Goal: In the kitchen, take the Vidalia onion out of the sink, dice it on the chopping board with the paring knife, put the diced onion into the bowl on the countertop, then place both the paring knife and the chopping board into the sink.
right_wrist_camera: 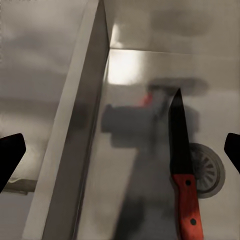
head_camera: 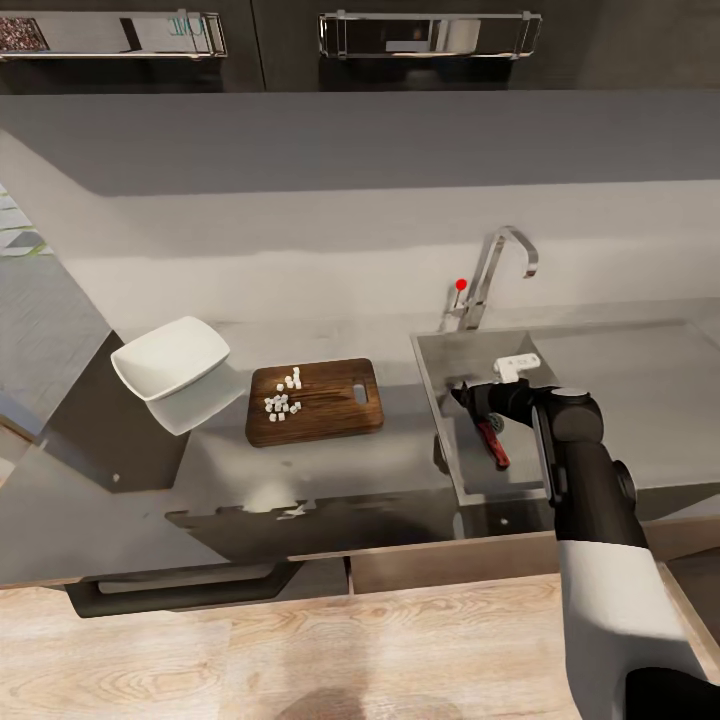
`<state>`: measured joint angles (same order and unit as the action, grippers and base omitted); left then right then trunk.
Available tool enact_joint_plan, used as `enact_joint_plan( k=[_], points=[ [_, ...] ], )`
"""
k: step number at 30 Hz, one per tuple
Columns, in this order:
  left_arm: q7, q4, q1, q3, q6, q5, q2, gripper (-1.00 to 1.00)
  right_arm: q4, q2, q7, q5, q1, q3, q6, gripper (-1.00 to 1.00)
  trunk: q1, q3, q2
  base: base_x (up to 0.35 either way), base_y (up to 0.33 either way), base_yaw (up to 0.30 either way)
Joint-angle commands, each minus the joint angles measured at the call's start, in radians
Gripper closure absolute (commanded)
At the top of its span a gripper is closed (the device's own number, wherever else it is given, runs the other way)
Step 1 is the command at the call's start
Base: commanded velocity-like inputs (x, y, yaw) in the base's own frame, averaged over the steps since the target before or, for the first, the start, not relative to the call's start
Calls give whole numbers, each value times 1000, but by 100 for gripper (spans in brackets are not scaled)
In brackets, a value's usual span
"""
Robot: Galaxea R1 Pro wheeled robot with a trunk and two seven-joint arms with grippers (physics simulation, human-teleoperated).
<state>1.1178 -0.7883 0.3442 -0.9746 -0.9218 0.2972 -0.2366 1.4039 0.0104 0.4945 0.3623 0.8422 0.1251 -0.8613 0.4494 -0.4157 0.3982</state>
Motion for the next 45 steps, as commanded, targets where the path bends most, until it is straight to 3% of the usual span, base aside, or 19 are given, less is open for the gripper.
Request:
enact_joint_plan(
  k=[1, 24, 45],
  points=[
    [6, -2, -1, -4, -2, 2, -1, -100, 0, 1, 10, 10, 1, 2, -3, -100, 1, -1, 2, 0, 0, 0],
    [7, 16, -1, -3, -11, 3, -1, -100, -5, 2, 10, 10, 1, 2, -2, -100, 1, -1, 2, 0, 4, 0],
    [7, 23, -1, -3, -11, 3, -1, -100, -4, 5, 22, 6, 1, 2, 5, -100, 1, -1, 2, 0, 169, 0]
  ],
)
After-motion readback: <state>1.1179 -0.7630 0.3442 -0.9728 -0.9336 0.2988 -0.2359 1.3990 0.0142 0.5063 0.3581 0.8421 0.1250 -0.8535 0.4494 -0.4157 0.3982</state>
